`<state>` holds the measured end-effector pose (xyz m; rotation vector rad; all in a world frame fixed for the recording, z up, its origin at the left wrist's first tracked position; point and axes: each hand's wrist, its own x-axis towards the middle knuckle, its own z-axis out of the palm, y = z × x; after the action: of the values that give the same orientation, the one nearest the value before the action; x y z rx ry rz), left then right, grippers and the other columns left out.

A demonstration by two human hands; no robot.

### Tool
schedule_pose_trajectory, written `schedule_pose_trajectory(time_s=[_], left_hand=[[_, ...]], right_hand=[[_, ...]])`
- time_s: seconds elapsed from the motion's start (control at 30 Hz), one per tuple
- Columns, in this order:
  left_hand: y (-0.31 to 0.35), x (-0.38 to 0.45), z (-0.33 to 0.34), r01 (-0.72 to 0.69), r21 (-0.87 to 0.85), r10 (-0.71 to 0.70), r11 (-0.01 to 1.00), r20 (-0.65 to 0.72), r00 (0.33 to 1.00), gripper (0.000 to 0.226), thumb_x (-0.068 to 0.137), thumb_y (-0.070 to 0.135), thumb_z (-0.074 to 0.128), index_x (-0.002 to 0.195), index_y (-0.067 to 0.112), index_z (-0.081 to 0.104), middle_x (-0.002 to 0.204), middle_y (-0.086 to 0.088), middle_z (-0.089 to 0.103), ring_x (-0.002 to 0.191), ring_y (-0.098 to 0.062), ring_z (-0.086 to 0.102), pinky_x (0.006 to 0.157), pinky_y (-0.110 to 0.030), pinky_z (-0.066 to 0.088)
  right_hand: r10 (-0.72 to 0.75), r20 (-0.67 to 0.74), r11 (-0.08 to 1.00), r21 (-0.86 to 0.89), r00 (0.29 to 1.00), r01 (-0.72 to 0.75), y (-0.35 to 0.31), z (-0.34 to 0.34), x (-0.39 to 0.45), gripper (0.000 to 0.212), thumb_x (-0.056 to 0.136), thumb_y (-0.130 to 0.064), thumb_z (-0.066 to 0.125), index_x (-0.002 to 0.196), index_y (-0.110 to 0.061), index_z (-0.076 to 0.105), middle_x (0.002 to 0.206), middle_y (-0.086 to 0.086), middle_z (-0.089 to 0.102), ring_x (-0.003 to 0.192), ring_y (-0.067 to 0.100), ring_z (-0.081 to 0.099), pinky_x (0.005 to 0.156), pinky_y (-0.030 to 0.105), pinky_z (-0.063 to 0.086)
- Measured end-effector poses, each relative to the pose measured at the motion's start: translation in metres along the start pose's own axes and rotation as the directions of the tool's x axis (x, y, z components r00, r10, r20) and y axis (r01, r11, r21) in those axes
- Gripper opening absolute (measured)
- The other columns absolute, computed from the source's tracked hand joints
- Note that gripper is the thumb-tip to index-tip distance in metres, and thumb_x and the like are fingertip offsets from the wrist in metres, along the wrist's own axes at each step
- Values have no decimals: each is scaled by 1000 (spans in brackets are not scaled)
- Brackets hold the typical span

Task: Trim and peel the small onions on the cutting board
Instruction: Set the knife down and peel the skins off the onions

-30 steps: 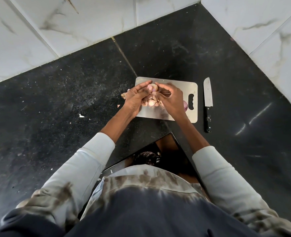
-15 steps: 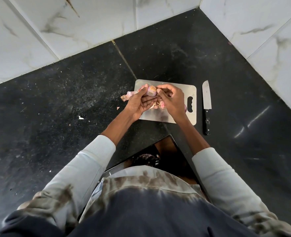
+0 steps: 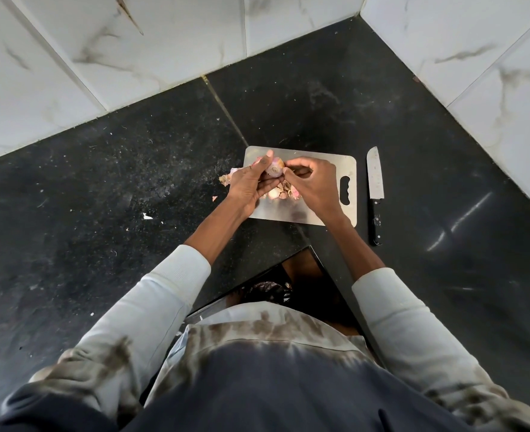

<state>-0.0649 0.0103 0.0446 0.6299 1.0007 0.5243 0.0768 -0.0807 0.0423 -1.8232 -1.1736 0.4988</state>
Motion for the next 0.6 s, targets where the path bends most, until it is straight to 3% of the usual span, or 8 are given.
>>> schedule_pose_trajectory(time_s=[0.2, 0.6], left_hand=[[1, -1, 1, -12, 9, 12, 1000, -22, 1000, 28, 95, 29, 79, 98, 1, 75, 81, -10, 80, 69, -14, 78, 66, -23, 64], [-5, 6, -5, -46, 26, 47, 999, -31, 998, 47, 90, 30, 83, 116, -8, 73, 95, -16, 80, 72, -16, 78, 69, -24, 64]], right_hand=[[18, 6, 1000, -25, 1000, -18, -1, 2, 0, 29, 95, -32, 78, 116, -12, 80, 106, -3, 80, 90, -1, 73, 82, 12, 58], [29, 10, 1000, -10, 1000, -29, -8, 3, -4, 30, 93, -35, 80, 112, -13, 81, 97, -12, 76, 84, -5, 73, 77, 11, 58]])
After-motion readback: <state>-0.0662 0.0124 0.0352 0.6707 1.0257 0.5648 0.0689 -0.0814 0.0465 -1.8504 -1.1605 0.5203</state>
